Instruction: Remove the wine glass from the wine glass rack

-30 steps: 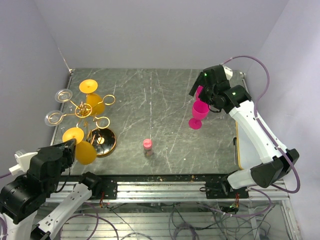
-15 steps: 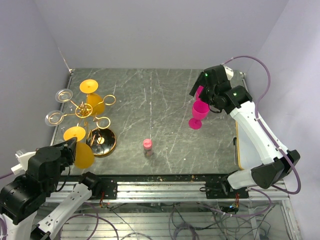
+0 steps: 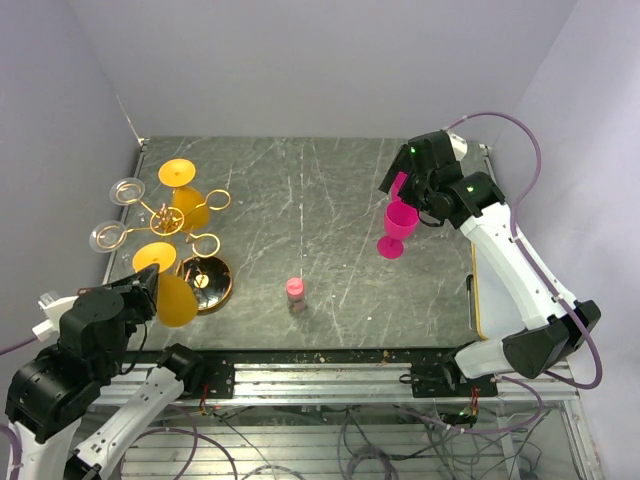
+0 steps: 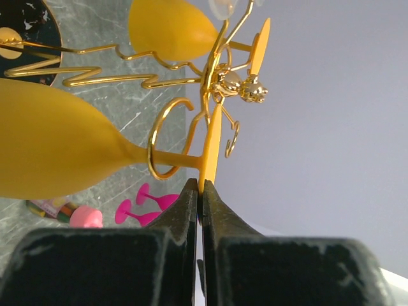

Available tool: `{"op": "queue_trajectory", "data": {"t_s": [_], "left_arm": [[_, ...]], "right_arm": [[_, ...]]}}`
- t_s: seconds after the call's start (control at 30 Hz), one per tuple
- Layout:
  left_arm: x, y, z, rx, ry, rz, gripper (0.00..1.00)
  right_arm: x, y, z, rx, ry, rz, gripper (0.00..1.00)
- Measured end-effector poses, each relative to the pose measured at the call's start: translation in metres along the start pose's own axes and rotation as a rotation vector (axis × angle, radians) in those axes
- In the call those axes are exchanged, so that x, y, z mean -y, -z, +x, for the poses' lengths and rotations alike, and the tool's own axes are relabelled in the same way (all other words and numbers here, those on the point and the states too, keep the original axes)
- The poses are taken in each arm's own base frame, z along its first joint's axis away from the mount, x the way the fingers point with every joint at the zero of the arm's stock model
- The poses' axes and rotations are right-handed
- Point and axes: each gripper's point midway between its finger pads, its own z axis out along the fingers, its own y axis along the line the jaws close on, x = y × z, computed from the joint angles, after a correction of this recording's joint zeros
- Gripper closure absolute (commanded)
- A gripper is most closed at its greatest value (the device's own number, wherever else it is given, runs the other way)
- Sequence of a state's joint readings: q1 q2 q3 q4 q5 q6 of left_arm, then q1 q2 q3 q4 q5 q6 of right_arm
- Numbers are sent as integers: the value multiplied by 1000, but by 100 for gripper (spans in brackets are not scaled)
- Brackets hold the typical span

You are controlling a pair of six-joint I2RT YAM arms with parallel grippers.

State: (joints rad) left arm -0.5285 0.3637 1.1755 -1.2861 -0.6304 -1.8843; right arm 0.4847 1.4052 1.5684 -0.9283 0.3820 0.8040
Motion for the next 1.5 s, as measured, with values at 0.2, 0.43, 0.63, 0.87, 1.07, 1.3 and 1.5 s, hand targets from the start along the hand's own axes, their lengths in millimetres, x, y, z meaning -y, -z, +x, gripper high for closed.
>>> {"op": "queue_trajectory", "data": {"t_s": [0.2, 0.43, 0.63, 0.87, 1.07, 1.3, 1.5], "left_arm": [[17, -1, -5, 51, 16, 8, 93], [21, -7, -9, 107, 45, -30, 93], [20, -11, -11, 139, 72, -47, 93], [13, -20, -11, 182, 51, -99, 93], [12, -29, -8, 219, 10, -142, 93], [5, -30, -10, 229, -10, -167, 93], [4, -34, -9, 240, -4, -166, 93]], "right_arm": [[0, 0, 0, 2, 0, 2, 1], [1, 0, 0, 3, 0, 3, 0], [1, 0, 0, 3, 0, 3, 0], [1, 0, -1, 4, 0, 4, 0], [1, 0, -1, 5, 0, 6, 1], [1, 0, -1, 5, 1, 6, 0], [1, 0, -1, 5, 1, 6, 0]]}}
